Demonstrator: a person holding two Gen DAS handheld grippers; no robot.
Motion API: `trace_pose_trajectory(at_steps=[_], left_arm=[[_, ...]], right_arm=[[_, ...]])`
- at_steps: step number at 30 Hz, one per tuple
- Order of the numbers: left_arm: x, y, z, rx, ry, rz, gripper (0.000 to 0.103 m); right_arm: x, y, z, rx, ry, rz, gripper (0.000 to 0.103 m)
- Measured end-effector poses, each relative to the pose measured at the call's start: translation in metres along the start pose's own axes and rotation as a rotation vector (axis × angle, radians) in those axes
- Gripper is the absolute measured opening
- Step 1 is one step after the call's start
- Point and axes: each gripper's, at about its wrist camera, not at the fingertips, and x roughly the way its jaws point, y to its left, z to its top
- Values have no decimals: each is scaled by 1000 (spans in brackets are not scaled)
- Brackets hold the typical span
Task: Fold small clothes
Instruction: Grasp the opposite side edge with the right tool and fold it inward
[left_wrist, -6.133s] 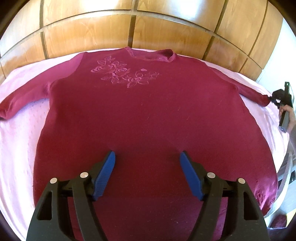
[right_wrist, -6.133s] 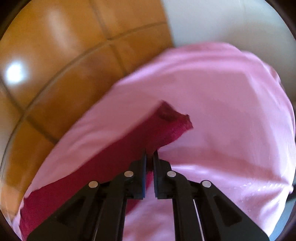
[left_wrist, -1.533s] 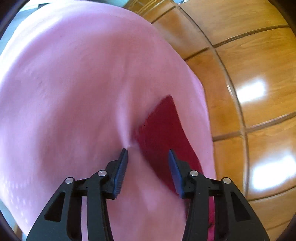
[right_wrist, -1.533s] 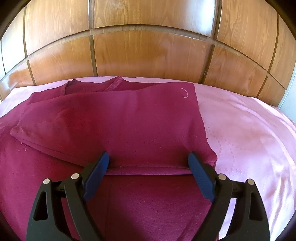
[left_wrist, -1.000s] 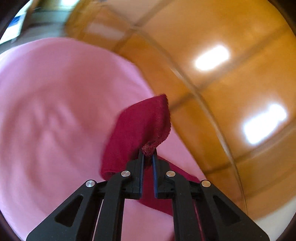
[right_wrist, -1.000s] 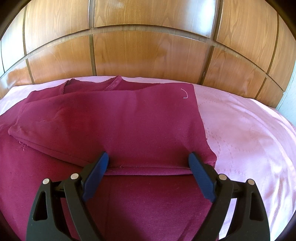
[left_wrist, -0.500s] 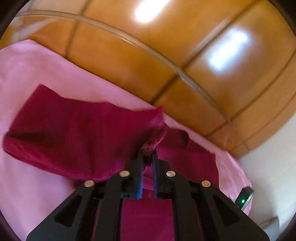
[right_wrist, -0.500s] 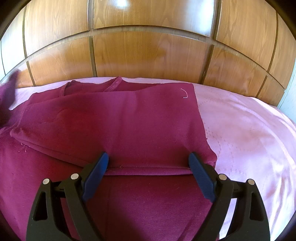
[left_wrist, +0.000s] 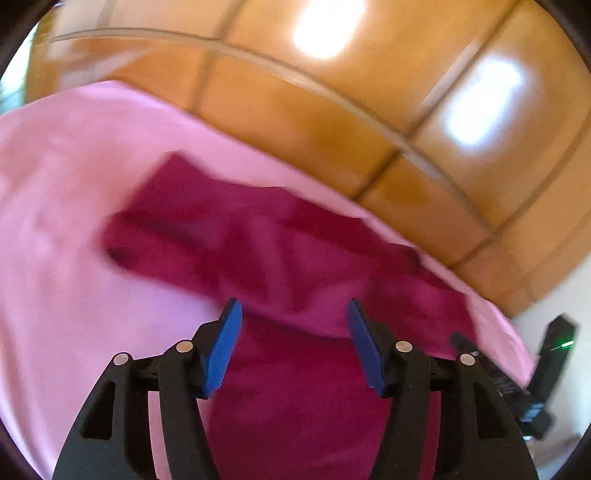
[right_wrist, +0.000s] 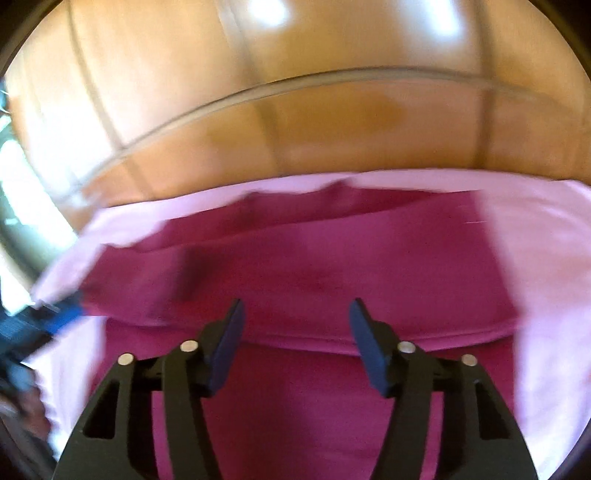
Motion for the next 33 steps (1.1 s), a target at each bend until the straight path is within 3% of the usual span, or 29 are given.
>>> trace_pose_trajectory(at_steps=[3, 7, 8, 9, 11, 20, 23, 28, 33], left_arm=[[-7, 27, -10, -42, -25, 105, 58], [-5, 52, -21, -79, -14, 195, 58], [-4, 55, -22, -87, -14, 203, 58], [-4, 56, -22, -93, -16, 203, 58], [-5, 58, -21, -89, -17, 210, 58], [19, 32, -11, -70, -10, 214, 58], [34, 22, -5, -33, 6, 285, 58], [42, 24, -2, -49, 8, 343, 58], [44, 27, -3, -40, 9, 363, 53]], right_arm=[[31, 35, 5, -12, 71, 92, 53], [79, 61, 10, 3, 161, 100, 47], [87, 65, 11, -3, 177, 103, 39], [93, 71, 12, -27, 188, 81, 23], [96, 78, 18, -65, 187, 47, 5], [5, 78, 70, -106, -66, 112, 4], [-25, 65, 83, -101, -148, 107, 4], [-67, 22, 81, -87, -246, 30, 4], [-64, -45, 63, 8, -217, -101, 4]])
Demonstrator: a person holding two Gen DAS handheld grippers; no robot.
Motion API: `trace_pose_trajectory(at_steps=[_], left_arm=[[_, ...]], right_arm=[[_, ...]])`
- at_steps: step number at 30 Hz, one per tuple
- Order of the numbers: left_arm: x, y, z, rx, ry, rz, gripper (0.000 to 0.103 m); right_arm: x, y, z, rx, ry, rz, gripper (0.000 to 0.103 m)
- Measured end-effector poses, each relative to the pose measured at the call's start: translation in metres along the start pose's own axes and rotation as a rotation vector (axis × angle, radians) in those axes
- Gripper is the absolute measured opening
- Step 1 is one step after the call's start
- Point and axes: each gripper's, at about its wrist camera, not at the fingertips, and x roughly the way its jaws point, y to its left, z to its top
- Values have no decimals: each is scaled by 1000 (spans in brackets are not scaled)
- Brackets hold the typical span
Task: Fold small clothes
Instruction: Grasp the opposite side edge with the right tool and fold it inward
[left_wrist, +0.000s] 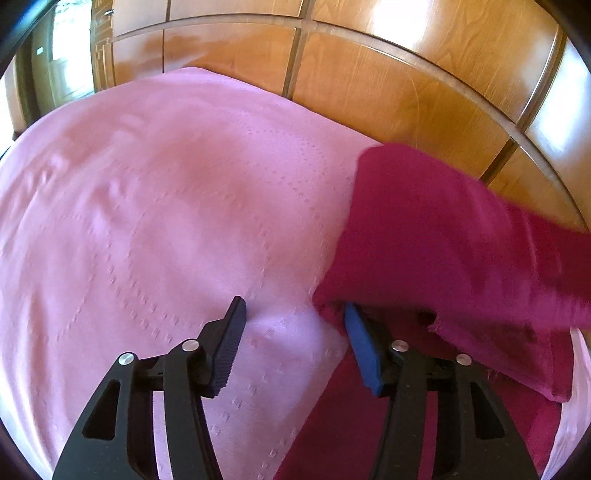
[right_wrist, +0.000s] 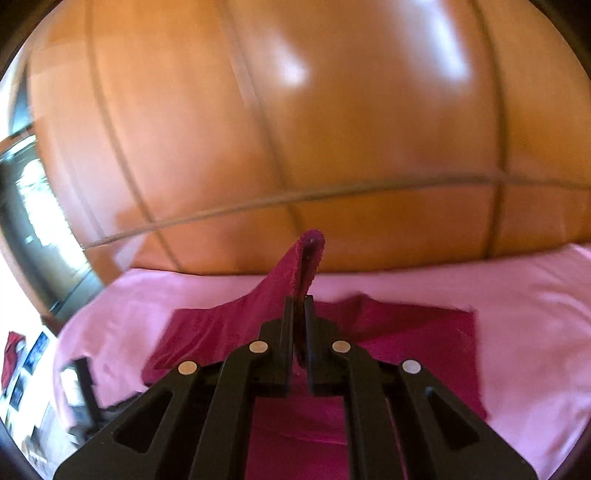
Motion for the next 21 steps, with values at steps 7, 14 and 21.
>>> trace_pose_trajectory(at_steps=[7, 14, 21], left_arm=[[-4, -12, -8, 78, -8, 3, 41], [-18, -7, -15, 122, 6, -39, 35], [-66, -6, -8, 150, -104, -225, 38]], right_arm=[[46, -73, -61, 146, 188, -134, 4], [52, -88, -80, 181, 193, -129, 4], [40, -84, -77, 158, 166, -136, 4]])
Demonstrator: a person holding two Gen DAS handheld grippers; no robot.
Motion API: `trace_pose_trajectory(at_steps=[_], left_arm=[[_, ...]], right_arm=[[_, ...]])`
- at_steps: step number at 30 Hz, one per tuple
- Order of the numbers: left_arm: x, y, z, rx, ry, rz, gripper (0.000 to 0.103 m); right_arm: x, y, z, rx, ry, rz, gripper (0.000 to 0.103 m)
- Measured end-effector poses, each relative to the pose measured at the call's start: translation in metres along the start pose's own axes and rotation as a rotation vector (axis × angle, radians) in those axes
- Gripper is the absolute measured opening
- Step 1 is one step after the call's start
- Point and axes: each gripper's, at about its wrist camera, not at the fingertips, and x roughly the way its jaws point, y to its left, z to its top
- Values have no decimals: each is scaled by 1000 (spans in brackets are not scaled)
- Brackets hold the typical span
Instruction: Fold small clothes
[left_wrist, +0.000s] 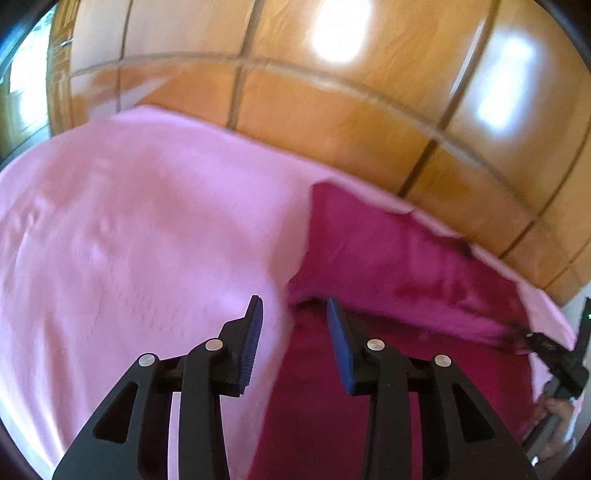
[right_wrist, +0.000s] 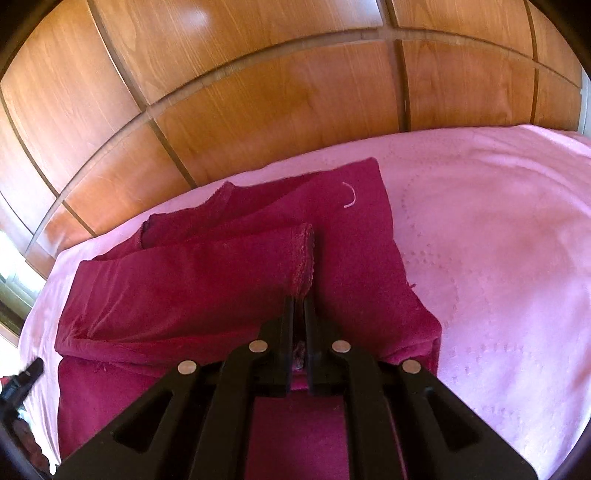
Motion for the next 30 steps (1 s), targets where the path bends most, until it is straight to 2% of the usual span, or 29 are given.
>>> trace_pose_trajectory(at_steps=[2, 5, 7, 9, 10, 12, 13, 16, 18, 22, 24, 30], left_arm=[[1, -12, 4, 33, -4, -48, 47], [27, -37, 8, 104, 66, -104, 47], [53, -48, -2, 145, 155, -71, 47], [73, -52, -17, 157, 224, -57, 47], [70, -54, -23, 180, 195, -42, 47], [63, -60, -28, 217, 173, -34, 47], [58, -60, -29, 211, 166, -53, 47], [37, -52, -22, 154, 113, -112, 47], [24, -41, -8, 90, 67, -150, 47], [26, -17, 29, -25, 38, -141, 47], [38, -5, 45, -64, 67, -141, 47], [114, 22, 79, -194, 242, -193, 47]], right_arm=[[-5, 3, 1, -23, -20, -27, 4], [0, 3, 1, -32, -10, -49, 4], [10, 1, -1, -30, 22, -59, 6], [6, 0, -2, -30, 10, -62, 9], [0, 1, -2, -34, -1, -79, 13], [-16, 8, -1, -49, -44, -102, 36], [-28, 15, -1, -60, -81, -90, 39], [-48, 39, -3, -110, -129, -19, 43], [-47, 60, -4, -145, -121, 27, 45], [-27, 86, -9, -187, -75, 63, 46], [-14, 94, -10, -199, -54, 53, 47], [-1, 81, -12, -175, -35, 14, 49]])
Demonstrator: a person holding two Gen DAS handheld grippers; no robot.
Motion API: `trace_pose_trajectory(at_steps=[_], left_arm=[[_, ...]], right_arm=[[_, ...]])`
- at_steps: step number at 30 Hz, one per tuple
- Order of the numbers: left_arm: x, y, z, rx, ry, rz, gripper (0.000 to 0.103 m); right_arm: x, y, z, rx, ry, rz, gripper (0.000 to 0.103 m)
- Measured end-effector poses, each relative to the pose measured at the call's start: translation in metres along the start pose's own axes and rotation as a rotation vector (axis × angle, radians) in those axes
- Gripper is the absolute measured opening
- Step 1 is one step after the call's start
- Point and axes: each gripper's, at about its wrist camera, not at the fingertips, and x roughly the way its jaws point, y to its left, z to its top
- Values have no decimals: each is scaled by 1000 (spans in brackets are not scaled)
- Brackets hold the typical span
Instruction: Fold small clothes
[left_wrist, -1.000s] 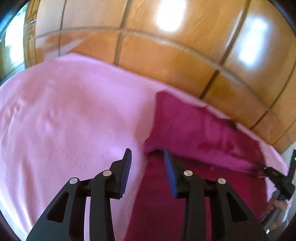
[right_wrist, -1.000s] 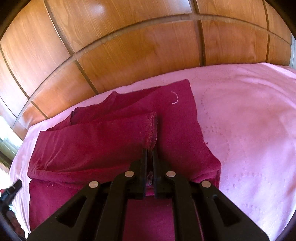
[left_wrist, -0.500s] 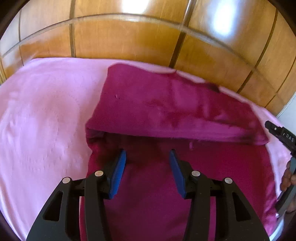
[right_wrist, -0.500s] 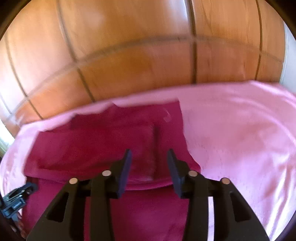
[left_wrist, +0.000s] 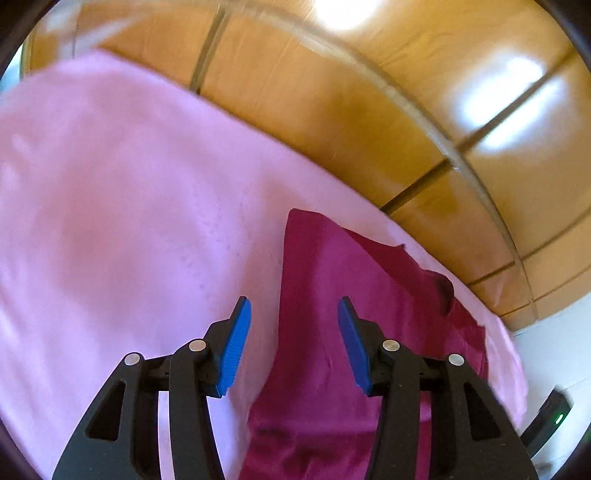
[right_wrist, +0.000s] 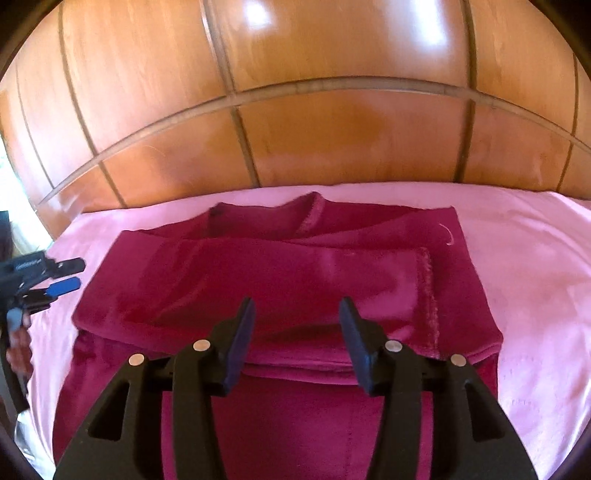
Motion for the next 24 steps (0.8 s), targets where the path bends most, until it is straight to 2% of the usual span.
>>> trace_pose_trajectory(at_steps=[5, 6, 9, 10, 11, 12, 13, 14, 16, 18, 19, 21, 22, 23, 24], left_arm=[[47, 14, 19, -146, 129, -105, 47], [52, 13, 19, -160, 131, -101, 43], [45, 0, 16, -111, 41, -117, 12], [34, -8, 13, -63, -33, -109, 11], [25, -20, 7, 7, -103, -70, 10], [21, -27, 4, 50, -132, -41, 10], [18, -37, -2, 121, -164, 18, 10], [21, -45, -6, 163, -171, 71, 10], [43, -53, -10, 241, -136, 219, 10], [62, -53, -13, 278, -95, 309, 19], [63, -55, -16, 289, -112, 342, 19], [50, -65, -24, 303, -175, 380, 19], [32, -69, -35, 316, -227, 359, 19], [22, -74, -46, 344, -245, 321, 20], [15, -75, -56, 373, -240, 300, 27]], right_arm=[[6, -8, -1, 6, 13, -14, 52], [6, -9, -1, 1, 14, -15, 52], [4, -6, -3, -23, 13, -18, 53], [2, -3, -4, -40, 6, -17, 54], [2, -1, -5, -56, 5, -21, 59], [5, 3, -8, -87, 13, -40, 63], [11, 7, -12, -116, 26, -67, 64], [14, 8, -13, -124, 34, -78, 66], [24, 9, -18, -131, 41, -95, 68], [28, 10, -19, -141, 34, -105, 70], [29, 10, -19, -135, 33, -103, 70], [30, 7, -20, -124, 27, -93, 71], [31, 6, -20, -120, 25, -90, 71], [31, 5, -21, -117, 23, -87, 72], [31, 5, -20, -115, 22, -85, 72]])
